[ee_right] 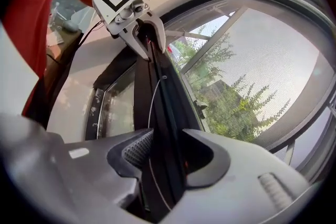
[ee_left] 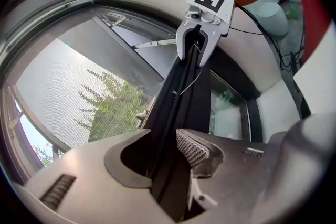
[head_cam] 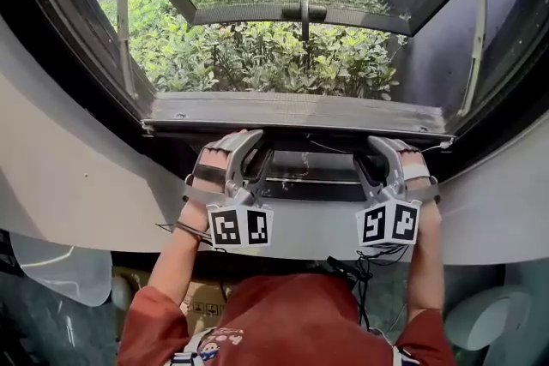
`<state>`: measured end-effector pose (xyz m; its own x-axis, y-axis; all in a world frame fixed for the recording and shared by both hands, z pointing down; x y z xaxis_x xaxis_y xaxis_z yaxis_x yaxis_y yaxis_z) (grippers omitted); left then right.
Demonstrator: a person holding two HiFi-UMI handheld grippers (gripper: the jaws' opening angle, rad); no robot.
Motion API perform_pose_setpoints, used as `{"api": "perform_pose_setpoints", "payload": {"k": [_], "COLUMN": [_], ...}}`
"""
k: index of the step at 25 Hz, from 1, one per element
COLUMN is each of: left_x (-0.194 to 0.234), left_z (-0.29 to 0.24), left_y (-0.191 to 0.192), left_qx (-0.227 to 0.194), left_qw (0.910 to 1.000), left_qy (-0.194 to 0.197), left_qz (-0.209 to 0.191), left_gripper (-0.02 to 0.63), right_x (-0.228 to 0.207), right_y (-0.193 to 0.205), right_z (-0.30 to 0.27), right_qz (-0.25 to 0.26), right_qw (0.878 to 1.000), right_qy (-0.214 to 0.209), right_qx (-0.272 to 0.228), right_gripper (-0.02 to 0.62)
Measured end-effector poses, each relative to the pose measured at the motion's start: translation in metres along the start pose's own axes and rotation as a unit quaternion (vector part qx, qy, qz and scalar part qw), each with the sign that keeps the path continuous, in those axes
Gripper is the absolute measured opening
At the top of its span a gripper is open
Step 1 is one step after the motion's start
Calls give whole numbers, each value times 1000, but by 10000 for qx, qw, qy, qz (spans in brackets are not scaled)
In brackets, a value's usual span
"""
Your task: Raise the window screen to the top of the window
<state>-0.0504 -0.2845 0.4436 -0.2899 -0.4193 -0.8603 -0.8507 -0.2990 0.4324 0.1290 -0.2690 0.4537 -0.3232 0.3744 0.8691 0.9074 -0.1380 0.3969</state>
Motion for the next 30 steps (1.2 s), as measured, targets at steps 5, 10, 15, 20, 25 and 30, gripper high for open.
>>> {"api": "perform_pose_setpoints", "payload": {"k": [5, 10, 15, 20, 25, 30], "left_x": [-5, -4, -5, -5, -6, -4], "left_z": [-7, -9, -8, -12, -8, -5], "left_y": [10, 10, 10, 10, 10, 8], "left_qx": [364, 484, 451, 318, 310, 307], "left_qw": [9977, 9960, 9964, 9987, 9977, 9976], "left_qy": [316, 485, 503, 298, 510, 482], "left_qz": [-478, -579, -518, -279, -313, -394], "left_gripper": [134, 140, 140, 133, 120, 121], "right_x": [2, 2, 3, 0, 5, 1], "right_y": [2, 2, 2, 3, 2, 1], "right_z": [-3, -2, -1, -4, -1, 3], "right_qz": [55, -70, -200, -274, -218, -160], "right_qw": [9999, 9999, 9997, 9995, 9996, 9997], "right_qy": [-93, -80, -43, 28, -10, -45], "right_qx": [46, -58, -144, -153, -161, -200], "right_gripper": [175, 176, 186, 163, 165, 164]}}
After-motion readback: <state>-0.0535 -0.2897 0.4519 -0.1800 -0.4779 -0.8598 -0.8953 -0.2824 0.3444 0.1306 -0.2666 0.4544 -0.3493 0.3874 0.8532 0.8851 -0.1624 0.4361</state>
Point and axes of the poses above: the fingertips, and each gripper's own axes: z backward along the fingers, x to its left, y out of its underside, the point moved 3 cm from there along z, backward along the fingers, and after that the axes turned 4 degrees about y, right-handed, at the moved point
